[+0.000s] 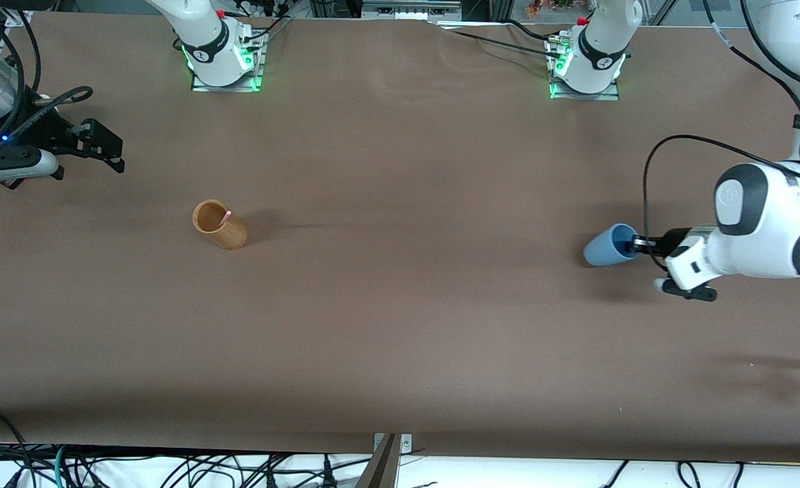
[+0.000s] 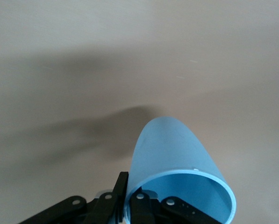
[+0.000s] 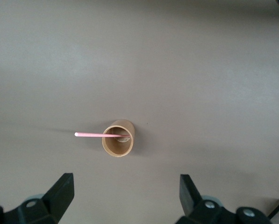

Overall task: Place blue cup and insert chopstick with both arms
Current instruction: 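Carry the blue cup with the left gripper toward the table middle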

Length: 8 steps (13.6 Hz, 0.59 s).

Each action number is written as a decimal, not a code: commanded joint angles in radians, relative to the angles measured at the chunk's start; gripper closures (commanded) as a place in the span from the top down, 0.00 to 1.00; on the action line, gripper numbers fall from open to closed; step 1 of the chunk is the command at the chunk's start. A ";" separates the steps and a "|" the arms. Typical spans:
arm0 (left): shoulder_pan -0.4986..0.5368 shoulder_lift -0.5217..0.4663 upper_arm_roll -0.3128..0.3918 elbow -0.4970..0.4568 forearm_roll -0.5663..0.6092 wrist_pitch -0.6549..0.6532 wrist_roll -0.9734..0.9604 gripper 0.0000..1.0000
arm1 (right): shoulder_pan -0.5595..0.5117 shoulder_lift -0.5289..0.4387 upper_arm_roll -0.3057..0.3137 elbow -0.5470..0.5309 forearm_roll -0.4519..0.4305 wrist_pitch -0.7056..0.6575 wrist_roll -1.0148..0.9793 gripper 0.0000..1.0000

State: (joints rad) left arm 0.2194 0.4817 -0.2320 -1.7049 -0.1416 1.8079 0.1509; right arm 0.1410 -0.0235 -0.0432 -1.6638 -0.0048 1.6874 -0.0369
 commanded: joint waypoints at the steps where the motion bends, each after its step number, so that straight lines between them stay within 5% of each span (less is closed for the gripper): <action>1: -0.069 0.006 -0.056 0.041 -0.051 -0.062 -0.240 0.00 | -0.012 -0.003 -0.009 0.004 0.022 0.005 0.003 1.00; 4: -0.139 0.012 -0.188 0.047 -0.090 -0.065 -0.601 0.00 | -0.012 0.007 -0.009 0.007 0.020 0.031 0.000 1.00; 8: -0.334 0.076 -0.199 0.091 -0.098 0.066 -0.813 0.00 | -0.012 0.007 -0.010 0.009 0.017 0.035 -0.014 1.00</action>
State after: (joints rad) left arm -0.0583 0.4967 -0.4379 -1.6553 -0.2144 1.8240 -0.5927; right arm 0.1346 -0.0180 -0.0541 -1.6638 -0.0017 1.7185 -0.0375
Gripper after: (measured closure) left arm 0.934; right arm 0.000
